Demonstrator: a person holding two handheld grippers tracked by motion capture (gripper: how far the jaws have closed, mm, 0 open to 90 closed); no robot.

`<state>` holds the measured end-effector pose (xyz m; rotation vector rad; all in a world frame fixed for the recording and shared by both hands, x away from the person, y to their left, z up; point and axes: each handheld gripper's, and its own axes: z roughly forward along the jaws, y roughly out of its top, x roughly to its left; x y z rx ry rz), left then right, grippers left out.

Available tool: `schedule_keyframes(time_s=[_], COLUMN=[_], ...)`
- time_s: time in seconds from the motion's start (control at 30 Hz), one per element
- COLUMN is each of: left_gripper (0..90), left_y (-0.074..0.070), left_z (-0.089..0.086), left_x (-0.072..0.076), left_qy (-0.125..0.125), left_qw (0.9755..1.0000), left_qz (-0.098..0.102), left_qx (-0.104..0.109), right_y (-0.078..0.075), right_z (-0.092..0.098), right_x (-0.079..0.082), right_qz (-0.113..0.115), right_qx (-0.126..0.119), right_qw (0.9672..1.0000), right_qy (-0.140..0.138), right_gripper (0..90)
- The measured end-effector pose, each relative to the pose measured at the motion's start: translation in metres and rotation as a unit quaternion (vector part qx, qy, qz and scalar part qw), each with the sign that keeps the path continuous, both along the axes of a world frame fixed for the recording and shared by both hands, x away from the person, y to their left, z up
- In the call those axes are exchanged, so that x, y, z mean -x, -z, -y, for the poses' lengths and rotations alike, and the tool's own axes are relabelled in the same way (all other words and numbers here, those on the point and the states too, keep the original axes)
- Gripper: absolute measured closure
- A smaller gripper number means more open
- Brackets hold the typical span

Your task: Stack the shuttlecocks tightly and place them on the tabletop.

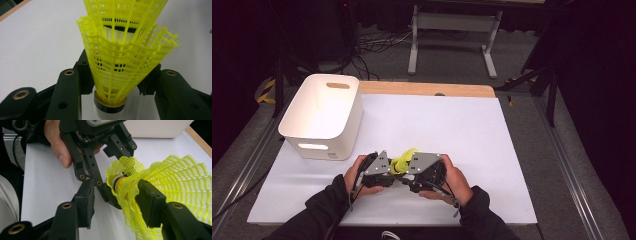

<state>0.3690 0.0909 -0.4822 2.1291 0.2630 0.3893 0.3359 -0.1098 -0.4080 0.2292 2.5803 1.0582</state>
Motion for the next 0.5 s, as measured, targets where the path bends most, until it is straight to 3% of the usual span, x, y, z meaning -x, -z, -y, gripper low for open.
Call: schedule_keyframes(time_s=[0.3, 0.5], left_gripper=[56.3, 56.4], left_y=[-0.0016, -0.0029], left_z=[-0.0037, -0.0059], left_x=[0.0002, 0.0005], left_qy=[-0.007, -0.009], left_qw=[0.9998, 0.9995], left_qz=[0.004, 0.006], left_qx=[0.021, 0.031], right_y=[-0.001, -0.0046], right_z=[-0.0013, 0.0025], right_x=[0.0034, 0.0052], right_qz=[0.005, 0.015], right_qx=[0.009, -0.003], right_qw=[0.9999, 0.9996], right_qy=[0.006, 0.022], right_gripper=[41.1, 31.9])
